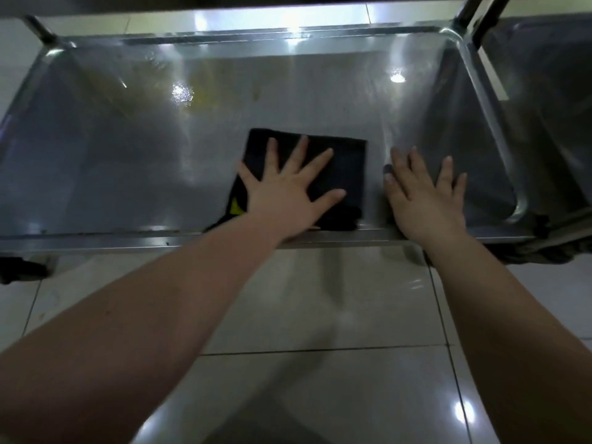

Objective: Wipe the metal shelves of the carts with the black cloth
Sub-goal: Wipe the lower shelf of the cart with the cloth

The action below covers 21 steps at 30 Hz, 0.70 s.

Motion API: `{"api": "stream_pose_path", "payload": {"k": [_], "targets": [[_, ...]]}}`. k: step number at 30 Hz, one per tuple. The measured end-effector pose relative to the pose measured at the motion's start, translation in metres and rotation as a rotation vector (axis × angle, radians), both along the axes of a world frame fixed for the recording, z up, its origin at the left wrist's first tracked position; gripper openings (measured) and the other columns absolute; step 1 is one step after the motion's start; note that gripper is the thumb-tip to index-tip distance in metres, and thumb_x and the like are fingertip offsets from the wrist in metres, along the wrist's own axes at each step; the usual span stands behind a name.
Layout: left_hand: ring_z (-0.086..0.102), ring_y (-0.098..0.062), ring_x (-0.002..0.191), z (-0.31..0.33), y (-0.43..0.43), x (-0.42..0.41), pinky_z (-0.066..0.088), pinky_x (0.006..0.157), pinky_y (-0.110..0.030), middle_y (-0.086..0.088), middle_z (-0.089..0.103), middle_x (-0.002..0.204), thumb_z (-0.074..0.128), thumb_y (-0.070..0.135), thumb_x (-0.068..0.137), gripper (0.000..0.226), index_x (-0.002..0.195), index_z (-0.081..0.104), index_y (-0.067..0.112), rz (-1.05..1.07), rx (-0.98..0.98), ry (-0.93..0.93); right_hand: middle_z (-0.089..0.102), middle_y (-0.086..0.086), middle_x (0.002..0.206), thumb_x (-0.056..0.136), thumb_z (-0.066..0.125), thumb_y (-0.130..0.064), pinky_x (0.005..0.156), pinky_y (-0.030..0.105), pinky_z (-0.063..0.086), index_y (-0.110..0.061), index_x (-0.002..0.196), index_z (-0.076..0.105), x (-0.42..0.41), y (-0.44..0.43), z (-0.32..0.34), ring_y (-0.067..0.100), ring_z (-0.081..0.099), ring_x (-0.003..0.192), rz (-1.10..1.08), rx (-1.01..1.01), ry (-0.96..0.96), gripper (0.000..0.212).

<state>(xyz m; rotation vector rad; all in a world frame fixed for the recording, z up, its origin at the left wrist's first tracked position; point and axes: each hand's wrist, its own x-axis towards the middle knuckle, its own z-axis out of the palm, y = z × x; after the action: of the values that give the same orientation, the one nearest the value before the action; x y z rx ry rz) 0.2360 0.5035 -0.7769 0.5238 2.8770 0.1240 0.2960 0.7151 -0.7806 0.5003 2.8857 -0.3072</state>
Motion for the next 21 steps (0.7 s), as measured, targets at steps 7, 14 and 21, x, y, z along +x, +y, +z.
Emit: {"api": "stream_pose_path", "payload": {"k": [7, 14, 21], "targets": [[-0.015, -0.029, 0.151, 0.007, -0.120, -0.048, -0.009, 0.108, -0.076, 0.018, -0.013, 0.163, 0.018, 0.086, 0.080, 0.072, 0.145, -0.005, 0.064, 0.174, -0.081, -0.042, -0.015, -0.009, 0.164, 0.091, 0.011, -0.075, 0.117, 0.057, -0.014, -0.054, 0.150, -0.010, -0.003, -0.006, 0.003, 0.040, -0.020, 0.147, 0.034, 0.111, -0.077, 0.065], [-0.023, -0.038, 0.147, 0.012, -0.106, -0.041, -0.013, 0.103, -0.077, 0.015, -0.018, 0.163, 0.020, 0.084, 0.084, 0.070, 0.145, -0.008, 0.064, 0.163, -0.090, -0.082, -0.011, -0.007, 0.165, 0.098, 0.015, -0.064, 0.111, 0.068, -0.014, -0.046, 0.153, -0.005, -0.021, -0.040, 0.008, 0.041, -0.022, 0.146, 0.033, 0.140, -0.095, 0.061], [-0.020, -0.037, 0.148, 0.014, -0.084, -0.059, -0.010, 0.104, -0.079, 0.007, -0.007, 0.166, 0.016, 0.086, 0.083, 0.076, 0.150, -0.002, 0.055, 0.163, -0.090, 0.043, -0.006, -0.011, 0.165, 0.101, 0.011, -0.056, 0.108, 0.073, -0.012, -0.045, 0.154, -0.001, -0.041, -0.109, 0.001, 0.041, -0.010, 0.149, 0.167, 0.108, 0.005, 0.056]]}}
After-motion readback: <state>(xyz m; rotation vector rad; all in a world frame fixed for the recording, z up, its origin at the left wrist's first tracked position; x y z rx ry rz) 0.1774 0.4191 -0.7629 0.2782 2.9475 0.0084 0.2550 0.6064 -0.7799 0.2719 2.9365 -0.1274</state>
